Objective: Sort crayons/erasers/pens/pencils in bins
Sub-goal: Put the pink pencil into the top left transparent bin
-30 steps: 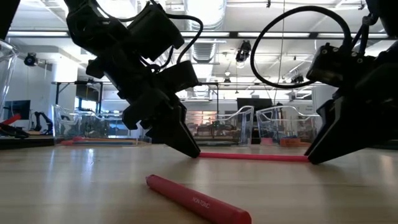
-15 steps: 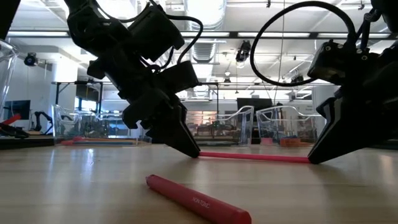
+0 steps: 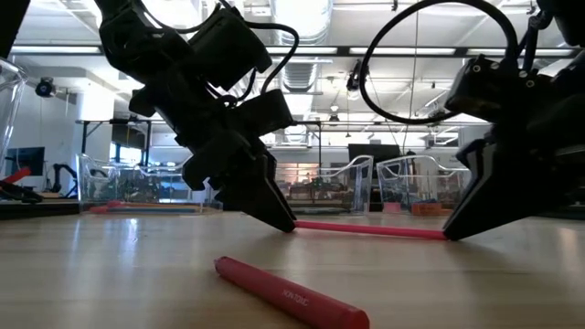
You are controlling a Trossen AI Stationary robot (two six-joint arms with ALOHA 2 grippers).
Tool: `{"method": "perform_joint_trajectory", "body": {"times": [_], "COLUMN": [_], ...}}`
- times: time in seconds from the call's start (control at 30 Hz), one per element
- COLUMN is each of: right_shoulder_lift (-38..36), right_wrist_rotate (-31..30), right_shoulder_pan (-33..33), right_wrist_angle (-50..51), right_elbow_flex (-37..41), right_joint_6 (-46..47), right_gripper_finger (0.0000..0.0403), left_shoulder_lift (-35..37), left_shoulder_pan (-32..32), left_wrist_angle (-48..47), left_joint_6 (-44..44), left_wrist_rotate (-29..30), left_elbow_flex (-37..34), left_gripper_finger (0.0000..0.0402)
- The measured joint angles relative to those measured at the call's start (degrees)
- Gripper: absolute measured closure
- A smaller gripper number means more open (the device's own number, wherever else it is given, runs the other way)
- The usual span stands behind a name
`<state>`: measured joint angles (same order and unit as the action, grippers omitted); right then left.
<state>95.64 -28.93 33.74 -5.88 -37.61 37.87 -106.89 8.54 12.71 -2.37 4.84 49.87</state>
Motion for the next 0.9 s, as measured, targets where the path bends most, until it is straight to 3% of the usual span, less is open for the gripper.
{"method": "perform_joint_trajectory", "body": {"times": [0.23, 0.5, 0.9], "right_shoulder_lift": [-0.3, -0.9, -4.1], "right_wrist_rotate": [0.2, -0.2, -4.0], "right_shoulder_pan": [0.0, 0.0, 0.0], "right_wrist_angle": [0.0, 0.7, 5.5], "right_elbow_flex": [-0.7, -0.7, -0.6], "right_joint_6": [-1.1, -1.0, 0.4], "right_gripper_finger": [0.0394, 0.0394, 0.039], "left_shoulder_lift": [0.0, 0.0, 0.0], "left_shoulder_pan": [0.1, 0.2, 0.3], "left_wrist_angle": [-0.7, -1.7, -2.2], "left_joint_6": [1.0, 4.9, 4.0], "left_wrist_rotate": [-0.6, -2.9, -3.3], "left_elbow_flex": [0.0, 0.9, 1.5], "left_gripper_finger": [0.027, 0.0387, 0.0398]}}
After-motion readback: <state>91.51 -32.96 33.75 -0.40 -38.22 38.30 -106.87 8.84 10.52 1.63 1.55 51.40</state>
